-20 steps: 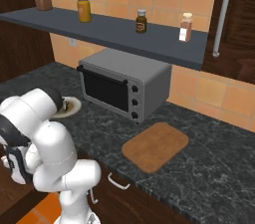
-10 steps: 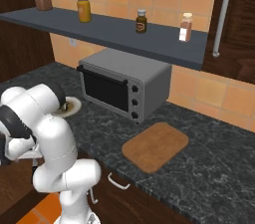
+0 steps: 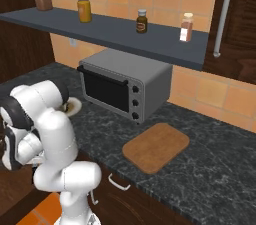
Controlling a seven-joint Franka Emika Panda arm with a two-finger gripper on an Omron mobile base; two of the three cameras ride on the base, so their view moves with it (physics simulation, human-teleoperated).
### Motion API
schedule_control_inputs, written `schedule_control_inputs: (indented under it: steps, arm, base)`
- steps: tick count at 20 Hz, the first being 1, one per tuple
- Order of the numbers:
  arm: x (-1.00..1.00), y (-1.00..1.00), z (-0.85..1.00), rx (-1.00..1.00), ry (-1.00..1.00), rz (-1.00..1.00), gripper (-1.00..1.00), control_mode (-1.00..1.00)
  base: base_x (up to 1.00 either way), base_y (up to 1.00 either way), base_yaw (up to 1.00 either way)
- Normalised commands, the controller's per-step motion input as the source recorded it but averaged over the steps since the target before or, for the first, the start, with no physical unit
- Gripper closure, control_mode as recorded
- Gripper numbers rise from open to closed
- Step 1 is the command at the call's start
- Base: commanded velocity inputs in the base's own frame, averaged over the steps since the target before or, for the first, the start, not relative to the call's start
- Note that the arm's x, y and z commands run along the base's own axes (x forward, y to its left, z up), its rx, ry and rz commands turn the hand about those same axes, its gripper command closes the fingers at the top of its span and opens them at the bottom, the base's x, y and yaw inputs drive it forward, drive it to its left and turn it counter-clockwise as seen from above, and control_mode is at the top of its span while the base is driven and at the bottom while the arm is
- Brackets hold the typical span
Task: Pick up the knife from the drawer and place it on the cutting board. Then place the meat from the plate to the cutting board.
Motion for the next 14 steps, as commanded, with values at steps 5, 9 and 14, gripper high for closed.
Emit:
schedule_control_inputs:
  steps: [5, 9, 14]
  arm:
    - [0.02, 0.3, -0.29, -0.01, 0.08, 0.0, -1.0, -1.0]
    - [0.03, 0.03, -0.37, -0.02, 0.14, 0.0, -1.0, -1.0]
    - [0.03, 0.04, -0.29, -0.02, 0.07, 0.0, -1.0, -1.0]
  base:
    - [0.0, 0.0, 0.0]
    - [0.0, 0.0, 0.0]
    - [0.0, 0.0, 0.0]
